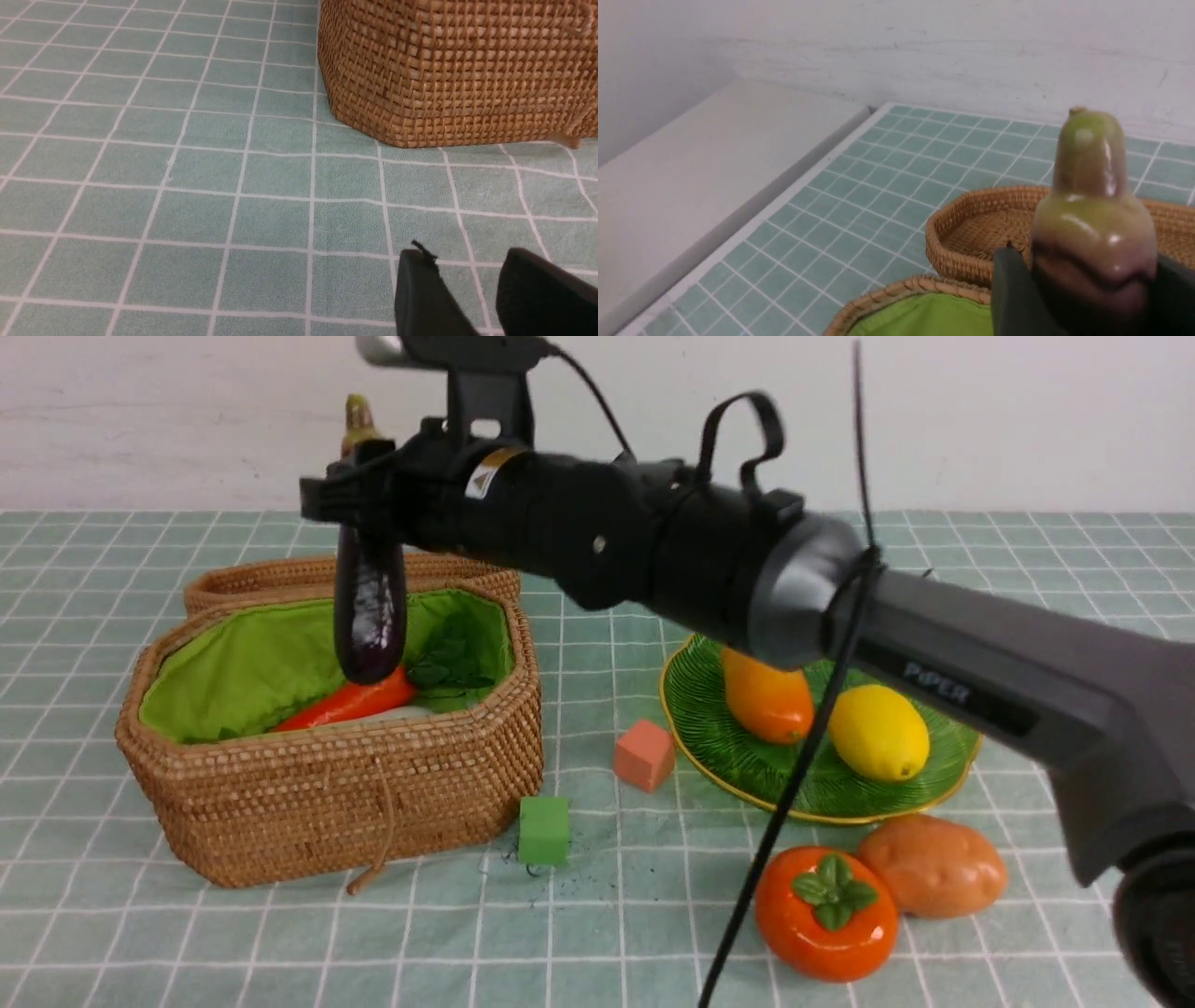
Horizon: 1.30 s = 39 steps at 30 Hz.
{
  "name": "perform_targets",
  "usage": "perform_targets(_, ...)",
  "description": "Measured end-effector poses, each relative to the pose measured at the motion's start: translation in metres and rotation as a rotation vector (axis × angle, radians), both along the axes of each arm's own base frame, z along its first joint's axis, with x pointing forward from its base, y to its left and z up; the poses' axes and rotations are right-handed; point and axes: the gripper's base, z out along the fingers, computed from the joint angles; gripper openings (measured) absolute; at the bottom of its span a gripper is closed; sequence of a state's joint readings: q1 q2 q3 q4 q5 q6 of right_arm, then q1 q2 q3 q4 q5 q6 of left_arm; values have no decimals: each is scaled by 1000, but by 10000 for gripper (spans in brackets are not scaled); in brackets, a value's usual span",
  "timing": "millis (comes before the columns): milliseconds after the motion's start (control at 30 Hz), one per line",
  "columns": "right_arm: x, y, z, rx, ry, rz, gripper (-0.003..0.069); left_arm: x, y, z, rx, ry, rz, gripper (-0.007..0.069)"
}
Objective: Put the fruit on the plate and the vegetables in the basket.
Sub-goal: Grab an eggplant with your right arm and place it in the basket on the left, then grab a tomato with your right arm and place it on the plate on the right.
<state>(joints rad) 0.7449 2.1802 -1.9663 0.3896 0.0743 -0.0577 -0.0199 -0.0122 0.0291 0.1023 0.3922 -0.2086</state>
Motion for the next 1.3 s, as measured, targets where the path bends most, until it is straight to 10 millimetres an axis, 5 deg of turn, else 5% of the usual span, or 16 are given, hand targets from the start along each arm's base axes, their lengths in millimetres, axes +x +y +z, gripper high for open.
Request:
perform_targets(133, 3, 8, -23, -35, 18, 9, 300, 0, 0, 0, 0, 0, 0, 239)
perform_targets(400, -4, 8, -26, -102, 95, 57, 647, 0, 0, 0, 0, 0, 0, 239)
perform_targets(567, -20, -4, -6, -228, 158, 133, 673, 0, 0, 0, 0, 0, 0, 239)
perform_targets(800, -54, -83, 56, -643, 282, 178, 596, 0, 0, 0, 0, 0, 0, 239)
perform_targets(833, -56, -84, 58, -649, 288, 180, 594, 0, 0, 0, 0, 0, 0, 239)
perform_targets(967, -62, -145, 74, -738, 400, 95, 578, 0, 0, 0, 0, 0, 0, 239)
perform_targets(1133, -76, -188, 66, -671, 528, 61, 576, 0, 0, 0, 0, 0, 0, 239)
perform_targets(1300, -100, -201, 26, -635, 710, 104, 576, 0, 0, 0, 0, 0, 0, 239)
